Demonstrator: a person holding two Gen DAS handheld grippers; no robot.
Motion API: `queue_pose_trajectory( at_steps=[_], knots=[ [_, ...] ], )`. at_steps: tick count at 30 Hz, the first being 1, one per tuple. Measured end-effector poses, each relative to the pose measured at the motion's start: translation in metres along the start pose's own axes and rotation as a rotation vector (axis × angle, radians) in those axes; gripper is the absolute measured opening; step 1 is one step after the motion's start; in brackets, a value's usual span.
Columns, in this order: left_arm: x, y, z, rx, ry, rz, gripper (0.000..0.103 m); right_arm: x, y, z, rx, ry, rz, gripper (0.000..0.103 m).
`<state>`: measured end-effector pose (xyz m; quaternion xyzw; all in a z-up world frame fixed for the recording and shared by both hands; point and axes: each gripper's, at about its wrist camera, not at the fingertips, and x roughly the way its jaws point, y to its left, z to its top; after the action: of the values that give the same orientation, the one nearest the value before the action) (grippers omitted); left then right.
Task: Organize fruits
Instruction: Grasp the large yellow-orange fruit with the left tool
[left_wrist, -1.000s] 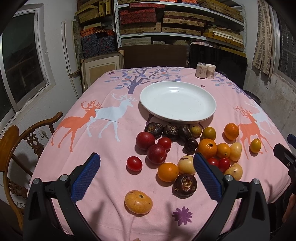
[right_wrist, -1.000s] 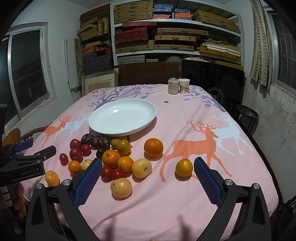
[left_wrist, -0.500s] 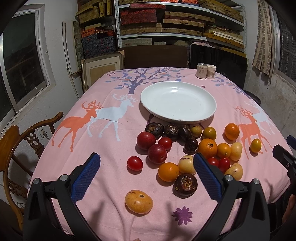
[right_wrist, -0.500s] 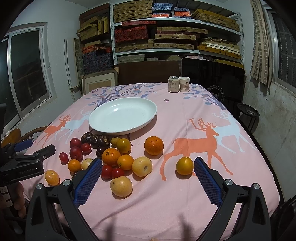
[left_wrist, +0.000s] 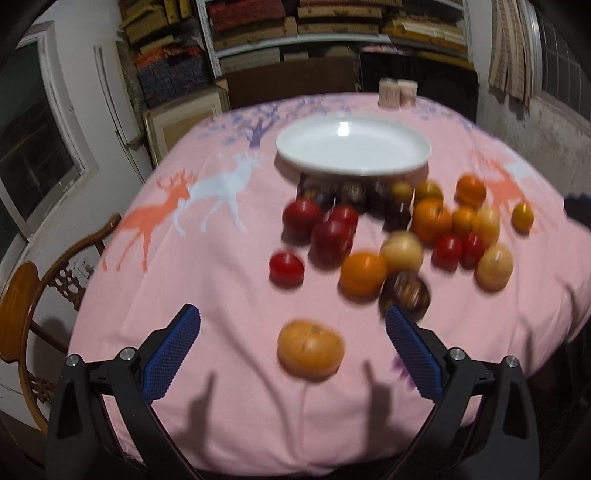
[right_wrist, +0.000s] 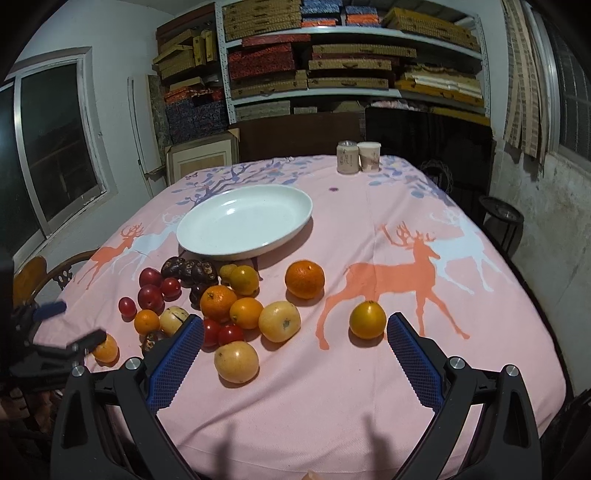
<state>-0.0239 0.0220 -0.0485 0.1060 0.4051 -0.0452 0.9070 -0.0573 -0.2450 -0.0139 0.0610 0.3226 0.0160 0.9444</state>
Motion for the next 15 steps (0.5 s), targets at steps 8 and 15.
queue_pose_trajectory(
  at_steps=[8,15],
  knots=[
    [0.029,0.005,-0.019,0.005,0.059,-0.042,0.098,0.012,-0.006,-0.005,0.014,0.06,0.031,0.099],
    [0.037,0.0,-0.016,0.002,0.036,-0.122,0.044,0.019,-0.024,-0.013,-0.035,0.107,0.012,0.099]
  ],
)
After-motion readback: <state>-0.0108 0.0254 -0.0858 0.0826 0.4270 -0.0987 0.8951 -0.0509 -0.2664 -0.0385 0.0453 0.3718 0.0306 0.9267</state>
